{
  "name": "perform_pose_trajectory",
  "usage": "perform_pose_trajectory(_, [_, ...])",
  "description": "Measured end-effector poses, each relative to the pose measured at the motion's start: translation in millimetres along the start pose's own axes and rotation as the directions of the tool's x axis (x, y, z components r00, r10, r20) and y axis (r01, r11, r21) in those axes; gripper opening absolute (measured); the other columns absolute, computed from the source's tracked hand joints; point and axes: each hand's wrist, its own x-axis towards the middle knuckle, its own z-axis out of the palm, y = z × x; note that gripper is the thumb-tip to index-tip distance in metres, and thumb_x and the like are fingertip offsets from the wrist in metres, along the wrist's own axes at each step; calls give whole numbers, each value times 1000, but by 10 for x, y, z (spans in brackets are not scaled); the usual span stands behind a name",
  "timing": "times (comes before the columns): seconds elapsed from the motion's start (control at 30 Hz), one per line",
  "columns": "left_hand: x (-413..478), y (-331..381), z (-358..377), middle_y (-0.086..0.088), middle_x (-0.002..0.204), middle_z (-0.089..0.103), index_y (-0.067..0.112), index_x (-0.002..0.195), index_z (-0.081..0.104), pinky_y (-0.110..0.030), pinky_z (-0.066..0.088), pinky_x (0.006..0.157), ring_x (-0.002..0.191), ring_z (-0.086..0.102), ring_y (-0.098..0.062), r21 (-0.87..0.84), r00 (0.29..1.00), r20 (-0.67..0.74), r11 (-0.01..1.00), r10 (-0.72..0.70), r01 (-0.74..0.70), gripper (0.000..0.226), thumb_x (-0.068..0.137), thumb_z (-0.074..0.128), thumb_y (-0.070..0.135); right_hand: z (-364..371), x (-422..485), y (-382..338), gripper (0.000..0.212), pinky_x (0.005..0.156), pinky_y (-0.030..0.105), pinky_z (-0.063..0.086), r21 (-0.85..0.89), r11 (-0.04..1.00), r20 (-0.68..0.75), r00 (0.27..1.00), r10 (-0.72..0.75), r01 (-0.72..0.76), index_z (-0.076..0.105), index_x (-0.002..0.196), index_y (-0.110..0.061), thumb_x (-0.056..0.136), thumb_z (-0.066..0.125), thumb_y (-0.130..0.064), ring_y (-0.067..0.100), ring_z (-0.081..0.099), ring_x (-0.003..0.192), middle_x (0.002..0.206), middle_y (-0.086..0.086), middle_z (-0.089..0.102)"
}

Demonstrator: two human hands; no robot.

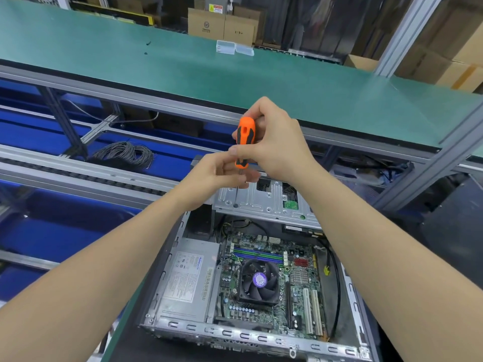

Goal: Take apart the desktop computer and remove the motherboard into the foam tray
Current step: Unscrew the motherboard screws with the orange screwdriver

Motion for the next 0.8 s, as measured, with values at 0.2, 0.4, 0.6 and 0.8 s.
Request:
perform_pose_trajectory(0.2, [46, 39, -82, -17, 130, 68, 2, 134, 60, -55, 54, 100, 121, 65, -40, -76, 1000, 7, 997, 11, -10, 31, 105, 55, 12, -89, 9, -24, 42, 84, 45, 61, 4, 1000, 81, 996, -24, 24, 68, 107, -25, 75, 89, -7, 20, 74, 90, 99, -6, 72])
perform_pose_trajectory(0.4, [72, 31, -12, -18, 107, 76, 12, 107, 71, -52, 62, 87, 98, 75, -37, -27, 990, -137, 999, 26, -30, 16, 93, 75, 15, -88, -42, 16, 50, 93, 45, 58, 49, 998, 114, 992, -54, 49, 68, 123, -25, 82, 71, 4, 19, 71, 103, 106, -6, 73])
perform_pose_trajectory(0.6, [106, 39, 211, -2, 68, 70, 34, 72, 63, -39, 59, 60, 63, 69, -20, 24, 920, -388, 998, 58, -53, 26, 66, 81, 16, 126, -123, -17, 58, 74, 12, 40, -117, 991, -84, 994, -74, 64, 60, 131, -36, 79, 83, -51, 3, 54, 84, 92, -7, 59])
perform_pose_trajectory(0.8, [125, 29, 313, -1, 64, 65, 16, 82, 52, -50, 60, 54, 58, 63, -16, 127, 866, -497, 992, 50, 16, 34, 57, 73, 24, 257, -133, 38, 43, 61, 15, 44, 21, 999, -205, 977, 54, -50, 60, 91, -25, 70, 94, -40, 2, 60, 67, 75, -9, 68])
